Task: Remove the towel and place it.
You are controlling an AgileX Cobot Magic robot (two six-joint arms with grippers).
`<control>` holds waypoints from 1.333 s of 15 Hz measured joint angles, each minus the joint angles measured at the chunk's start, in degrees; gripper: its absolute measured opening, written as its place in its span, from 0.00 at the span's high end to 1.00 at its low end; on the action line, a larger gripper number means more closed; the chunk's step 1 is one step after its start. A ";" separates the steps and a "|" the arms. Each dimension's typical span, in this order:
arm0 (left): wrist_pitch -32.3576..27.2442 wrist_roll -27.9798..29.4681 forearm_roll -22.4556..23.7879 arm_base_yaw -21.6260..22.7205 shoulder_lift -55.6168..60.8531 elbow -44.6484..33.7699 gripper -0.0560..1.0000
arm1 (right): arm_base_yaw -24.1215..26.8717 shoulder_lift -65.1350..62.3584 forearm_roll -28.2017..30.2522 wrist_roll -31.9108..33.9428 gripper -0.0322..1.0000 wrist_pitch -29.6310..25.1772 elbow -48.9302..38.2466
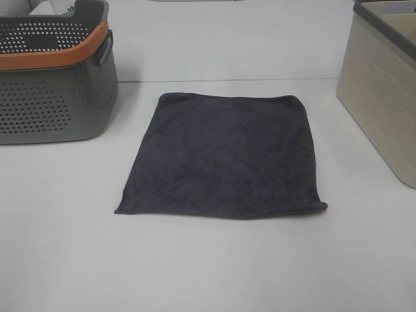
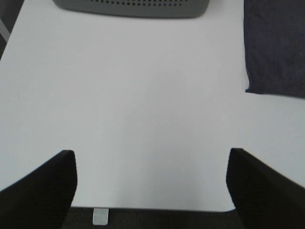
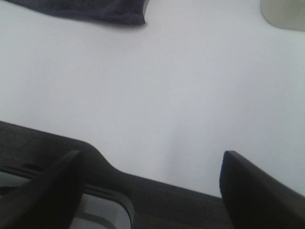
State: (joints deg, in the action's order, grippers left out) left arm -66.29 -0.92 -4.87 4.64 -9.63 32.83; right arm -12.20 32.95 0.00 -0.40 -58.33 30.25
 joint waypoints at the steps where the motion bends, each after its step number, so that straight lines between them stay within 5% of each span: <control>1: 0.00 0.00 0.06 0.00 3.21 -0.40 0.19 | 0.00 -2.86 0.00 0.00 0.23 0.00 -0.06; 12: 4.87 -1.09 0.06 0.00 9.91 -3.15 0.19 | 0.00 -32.03 -0.40 -4.87 0.23 -0.29 -0.40; 20: 6.02 -1.55 0.11 0.00 9.91 -3.55 0.21 | 0.00 -33.17 -2.35 -6.82 0.23 -1.78 -1.43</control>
State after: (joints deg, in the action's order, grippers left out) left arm -60.28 -2.46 -4.76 4.64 0.29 29.28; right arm -12.20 -0.23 -2.35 -7.22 -60.10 28.82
